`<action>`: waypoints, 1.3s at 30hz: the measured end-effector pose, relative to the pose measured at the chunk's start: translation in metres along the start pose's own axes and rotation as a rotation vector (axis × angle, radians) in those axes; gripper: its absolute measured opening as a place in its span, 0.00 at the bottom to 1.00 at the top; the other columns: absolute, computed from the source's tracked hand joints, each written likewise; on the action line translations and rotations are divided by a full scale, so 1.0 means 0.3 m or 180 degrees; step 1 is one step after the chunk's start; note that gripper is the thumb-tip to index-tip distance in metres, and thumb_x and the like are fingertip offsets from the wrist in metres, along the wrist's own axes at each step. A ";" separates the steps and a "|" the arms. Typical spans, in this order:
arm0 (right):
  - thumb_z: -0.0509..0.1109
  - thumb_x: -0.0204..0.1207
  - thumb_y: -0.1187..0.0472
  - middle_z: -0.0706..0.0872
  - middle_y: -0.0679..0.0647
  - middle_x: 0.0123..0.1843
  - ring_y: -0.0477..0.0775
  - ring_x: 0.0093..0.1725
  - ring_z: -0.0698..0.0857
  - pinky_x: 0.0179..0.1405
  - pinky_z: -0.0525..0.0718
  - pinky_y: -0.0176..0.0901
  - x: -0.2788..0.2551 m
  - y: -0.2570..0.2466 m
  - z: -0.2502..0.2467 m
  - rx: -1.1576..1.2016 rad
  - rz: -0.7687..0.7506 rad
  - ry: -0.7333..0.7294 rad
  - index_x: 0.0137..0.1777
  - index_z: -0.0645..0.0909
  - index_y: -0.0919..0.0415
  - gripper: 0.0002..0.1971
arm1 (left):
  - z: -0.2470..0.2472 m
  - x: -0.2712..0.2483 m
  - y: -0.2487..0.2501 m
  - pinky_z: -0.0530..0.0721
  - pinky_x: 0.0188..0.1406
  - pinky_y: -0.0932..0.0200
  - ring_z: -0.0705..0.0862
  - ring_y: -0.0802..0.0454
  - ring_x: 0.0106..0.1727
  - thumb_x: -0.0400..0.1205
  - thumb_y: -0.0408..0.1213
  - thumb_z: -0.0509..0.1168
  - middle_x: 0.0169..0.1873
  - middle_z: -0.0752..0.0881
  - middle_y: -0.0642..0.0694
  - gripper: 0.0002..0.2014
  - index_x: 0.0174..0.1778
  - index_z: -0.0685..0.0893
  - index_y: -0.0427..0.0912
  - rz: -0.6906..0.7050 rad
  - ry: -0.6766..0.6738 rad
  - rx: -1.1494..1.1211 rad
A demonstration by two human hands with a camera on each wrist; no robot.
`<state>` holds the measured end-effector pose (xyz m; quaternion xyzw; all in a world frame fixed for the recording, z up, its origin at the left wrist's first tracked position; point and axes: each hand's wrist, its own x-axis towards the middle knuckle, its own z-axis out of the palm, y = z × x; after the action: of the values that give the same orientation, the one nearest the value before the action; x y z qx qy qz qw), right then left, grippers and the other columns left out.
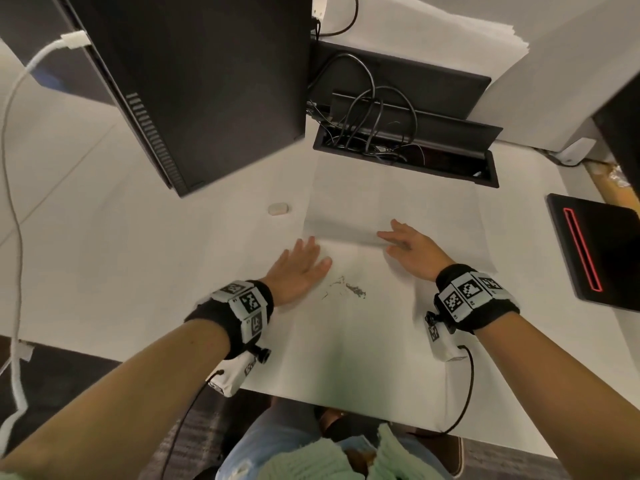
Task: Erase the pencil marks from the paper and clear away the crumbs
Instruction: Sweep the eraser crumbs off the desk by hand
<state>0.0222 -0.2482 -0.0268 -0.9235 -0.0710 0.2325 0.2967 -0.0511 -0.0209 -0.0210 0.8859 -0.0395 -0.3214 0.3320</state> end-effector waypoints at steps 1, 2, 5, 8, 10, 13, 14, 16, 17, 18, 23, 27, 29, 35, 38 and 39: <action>0.59 0.83 0.60 0.53 0.52 0.84 0.51 0.84 0.49 0.83 0.47 0.51 -0.002 0.000 0.000 -0.0125 0.0034 -0.0037 0.76 0.69 0.52 0.21 | 0.029 -0.003 0.004 0.33 0.78 0.59 0.34 0.56 0.82 0.87 0.52 0.36 0.82 0.37 0.49 0.29 0.83 0.40 0.43 0.0080 -0.0180 0.0095; 0.59 0.83 0.58 0.52 0.53 0.85 0.52 0.84 0.48 0.82 0.46 0.53 -0.004 -0.002 0.000 -0.0273 0.0054 -0.0081 0.77 0.67 0.51 0.22 | 0.055 -0.010 0.010 0.33 0.77 0.61 0.35 0.57 0.82 0.87 0.52 0.36 0.82 0.37 0.50 0.29 0.83 0.41 0.44 0.0210 -0.0338 0.0039; 0.56 0.84 0.53 0.46 0.53 0.85 0.54 0.84 0.44 0.82 0.43 0.59 -0.010 -0.014 0.000 -0.0844 0.0090 -0.0235 0.81 0.58 0.49 0.25 | 0.073 -0.048 0.021 0.38 0.76 0.64 0.42 0.59 0.83 0.87 0.52 0.39 0.82 0.47 0.55 0.27 0.83 0.50 0.49 0.0362 -0.0208 -0.0677; 0.54 0.85 0.52 0.43 0.52 0.85 0.55 0.84 0.41 0.81 0.42 0.59 -0.013 -0.034 0.005 -0.1196 0.0086 -0.0313 0.82 0.53 0.49 0.27 | 0.031 -0.073 -0.032 0.39 0.76 0.63 0.44 0.58 0.83 0.88 0.51 0.41 0.82 0.50 0.55 0.26 0.83 0.54 0.48 0.0202 0.0751 -0.0617; 0.55 0.85 0.56 0.46 0.51 0.85 0.54 0.84 0.44 0.81 0.41 0.54 -0.024 -0.041 0.019 -0.0945 -0.0106 -0.0183 0.82 0.55 0.52 0.26 | 0.002 -0.081 -0.093 0.34 0.78 0.56 0.38 0.57 0.83 0.87 0.54 0.39 0.83 0.43 0.54 0.29 0.83 0.48 0.47 -0.0282 0.1033 -0.0271; 0.57 0.83 0.68 0.63 0.54 0.81 0.53 0.82 0.58 0.78 0.52 0.34 -0.057 -0.051 0.058 0.0068 -0.0518 -0.0068 0.76 0.68 0.61 0.21 | 0.010 -0.089 -0.131 0.31 0.79 0.50 0.30 0.53 0.81 0.85 0.58 0.36 0.81 0.32 0.49 0.34 0.82 0.37 0.42 -0.0676 0.0623 0.0109; 0.56 0.82 0.71 0.68 0.54 0.79 0.52 0.80 0.64 0.74 0.56 0.30 -0.070 -0.059 0.070 0.0333 -0.0578 -0.0120 0.74 0.72 0.62 0.20 | 0.031 -0.089 -0.119 0.29 0.79 0.50 0.28 0.53 0.80 0.85 0.58 0.35 0.80 0.29 0.48 0.35 0.82 0.34 0.41 -0.0594 0.0435 0.0213; 0.56 0.82 0.73 0.75 0.53 0.74 0.49 0.76 0.71 0.70 0.61 0.26 -0.086 -0.079 0.084 0.0550 -0.0603 -0.0267 0.70 0.76 0.62 0.19 | 0.084 -0.087 -0.075 0.27 0.78 0.50 0.25 0.54 0.79 0.85 0.58 0.34 0.79 0.26 0.48 0.35 0.80 0.30 0.42 -0.0321 0.0114 0.0295; 0.56 0.82 0.73 0.76 0.52 0.74 0.48 0.75 0.71 0.71 0.61 0.26 -0.088 -0.091 0.086 0.0539 -0.0611 -0.0335 0.69 0.77 0.62 0.19 | 0.113 -0.088 -0.051 0.26 0.78 0.51 0.24 0.55 0.78 0.85 0.58 0.34 0.78 0.25 0.49 0.35 0.80 0.29 0.42 -0.0195 -0.0024 0.0298; 0.55 0.82 0.73 0.77 0.52 0.73 0.47 0.75 0.71 0.72 0.61 0.28 -0.088 -0.100 0.086 0.0515 -0.0614 -0.0396 0.69 0.77 0.62 0.19 | 0.139 -0.091 -0.025 0.26 0.78 0.52 0.24 0.56 0.78 0.85 0.58 0.35 0.78 0.24 0.50 0.34 0.80 0.29 0.42 -0.0080 -0.0154 0.0266; 0.55 0.82 0.70 0.74 0.50 0.75 0.46 0.77 0.69 0.77 0.60 0.34 -0.082 -0.123 0.080 0.0587 -0.0482 -0.0606 0.70 0.77 0.59 0.19 | 0.153 -0.133 0.032 0.36 0.73 0.67 0.35 0.62 0.81 0.87 0.51 0.42 0.81 0.36 0.55 0.31 0.82 0.38 0.46 0.0307 -0.0083 -0.1178; 0.54 0.86 0.56 0.65 0.44 0.80 0.41 0.80 0.60 0.74 0.52 0.29 -0.083 -0.145 0.109 0.0410 -0.0378 -0.0950 0.77 0.68 0.53 0.20 | 0.090 -0.166 -0.046 0.38 0.73 0.68 0.38 0.60 0.82 0.87 0.49 0.45 0.83 0.42 0.53 0.29 0.83 0.45 0.45 0.0160 0.0942 -0.1151; 0.49 0.84 0.45 0.57 0.43 0.83 0.40 0.82 0.54 0.76 0.47 0.32 -0.089 -0.146 0.134 0.0179 -0.0404 -0.1141 0.81 0.60 0.50 0.26 | 0.063 -0.160 -0.093 0.37 0.77 0.63 0.37 0.55 0.82 0.88 0.49 0.46 0.83 0.42 0.49 0.30 0.83 0.46 0.42 -0.0074 0.1154 -0.0790; 0.45 0.86 0.47 0.65 0.41 0.79 0.39 0.78 0.62 0.76 0.54 0.32 -0.176 -0.136 0.152 0.0560 -0.0387 -0.1423 0.77 0.68 0.50 0.24 | 0.095 -0.115 -0.097 0.32 0.79 0.52 0.30 0.48 0.81 0.86 0.55 0.39 0.81 0.31 0.42 0.36 0.81 0.34 0.36 -0.0770 0.0800 0.0026; 0.47 0.85 0.48 0.70 0.41 0.76 0.35 0.74 0.64 0.70 0.54 0.29 -0.204 -0.130 0.095 0.1118 -0.0211 -0.0814 0.75 0.71 0.52 0.23 | 0.127 -0.090 -0.046 0.29 0.78 0.52 0.28 0.48 0.80 0.86 0.57 0.39 0.80 0.28 0.42 0.37 0.80 0.31 0.35 -0.0646 0.0580 0.0175; 0.46 0.85 0.48 0.70 0.41 0.76 0.35 0.74 0.63 0.70 0.53 0.30 -0.207 -0.121 0.074 0.1135 -0.0140 -0.0667 0.76 0.70 0.52 0.24 | 0.137 -0.082 -0.027 0.29 0.78 0.52 0.27 0.48 0.80 0.86 0.57 0.40 0.80 0.28 0.42 0.38 0.80 0.31 0.35 -0.0587 0.0529 0.0217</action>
<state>-0.0426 -0.2240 0.0026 -0.8253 -0.0793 0.3297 0.4515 -0.0961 -0.0308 -0.0363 0.9202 0.0588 -0.2744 0.2729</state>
